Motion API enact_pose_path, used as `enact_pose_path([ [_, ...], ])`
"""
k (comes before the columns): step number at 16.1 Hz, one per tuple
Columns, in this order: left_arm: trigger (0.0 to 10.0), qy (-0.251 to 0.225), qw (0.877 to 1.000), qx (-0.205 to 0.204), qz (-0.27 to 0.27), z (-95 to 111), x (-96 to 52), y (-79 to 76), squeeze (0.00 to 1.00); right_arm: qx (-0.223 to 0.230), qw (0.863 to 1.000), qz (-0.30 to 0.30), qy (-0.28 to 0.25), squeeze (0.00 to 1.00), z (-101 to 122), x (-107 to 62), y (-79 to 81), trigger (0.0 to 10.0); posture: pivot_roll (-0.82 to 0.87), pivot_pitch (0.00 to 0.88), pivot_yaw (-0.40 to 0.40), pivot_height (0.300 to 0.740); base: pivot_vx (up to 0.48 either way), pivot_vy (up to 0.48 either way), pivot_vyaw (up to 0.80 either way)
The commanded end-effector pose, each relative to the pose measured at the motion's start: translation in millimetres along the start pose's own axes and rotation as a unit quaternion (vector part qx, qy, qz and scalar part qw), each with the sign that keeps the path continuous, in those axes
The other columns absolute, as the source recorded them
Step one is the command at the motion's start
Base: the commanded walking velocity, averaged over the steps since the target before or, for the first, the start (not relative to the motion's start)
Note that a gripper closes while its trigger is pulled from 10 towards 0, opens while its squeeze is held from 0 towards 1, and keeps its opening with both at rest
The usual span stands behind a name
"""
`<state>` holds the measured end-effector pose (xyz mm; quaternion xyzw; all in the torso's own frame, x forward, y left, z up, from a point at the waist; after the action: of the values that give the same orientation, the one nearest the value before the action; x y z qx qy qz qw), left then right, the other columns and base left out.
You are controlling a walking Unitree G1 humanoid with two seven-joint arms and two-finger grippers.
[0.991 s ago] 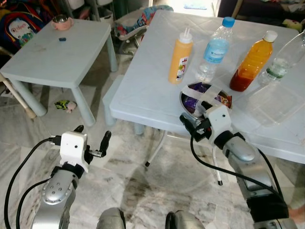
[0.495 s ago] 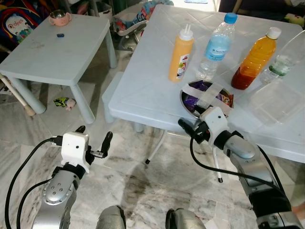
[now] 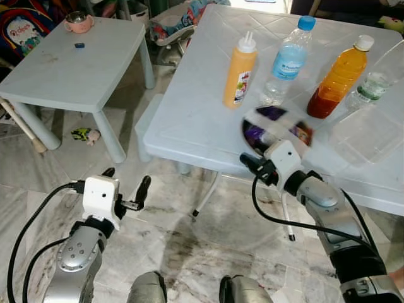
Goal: Restocking fridge
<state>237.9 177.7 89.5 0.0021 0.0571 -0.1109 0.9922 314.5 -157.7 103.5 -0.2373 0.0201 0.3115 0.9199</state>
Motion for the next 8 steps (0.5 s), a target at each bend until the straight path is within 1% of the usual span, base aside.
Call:
enact_pose_path([
  [1,10.0,0.003,1.000,0.002,-0.006,0.8,-2.0,-1.6,0.00,0.008,0.999,0.029,0.022,0.00,-9.4,-1.8,10.9,0.0,0.09,0.155,0.000,0.740,0.000,0.000,0.00],
  [3,10.0,0.006,1.000,0.003,-0.008,0.3,-2.0,-2.0,0.00,0.017,0.998,0.042,0.036,0.00,-13.0,-2.8,12.2,0.0,0.09,0.156,0.000,0.740,0.000,0.000,0.00],
  [8,10.0,0.008,1.000,0.004,-0.008,-0.4,-2.0,-2.2,0.00,0.020,0.998,0.043,0.038,0.00,-10.6,-4.7,7.7,0.0,0.09,0.152,-0.001,0.740,0.000,0.000,0.00],
])
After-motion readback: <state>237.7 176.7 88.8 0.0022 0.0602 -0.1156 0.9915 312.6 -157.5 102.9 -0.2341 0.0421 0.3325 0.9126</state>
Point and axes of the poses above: a point about 5 cm out from each wrist's last joint towards the gripper, its own x axis pointing out of the wrist towards the gripper, its own z axis along the axis of the wrist's last joint, y = z × x, the point moved 2 cm from there along x, pointing out of the wrist towards the gripper, and after that the axes turned 6 degrees about -x, right-handed, at the moved point
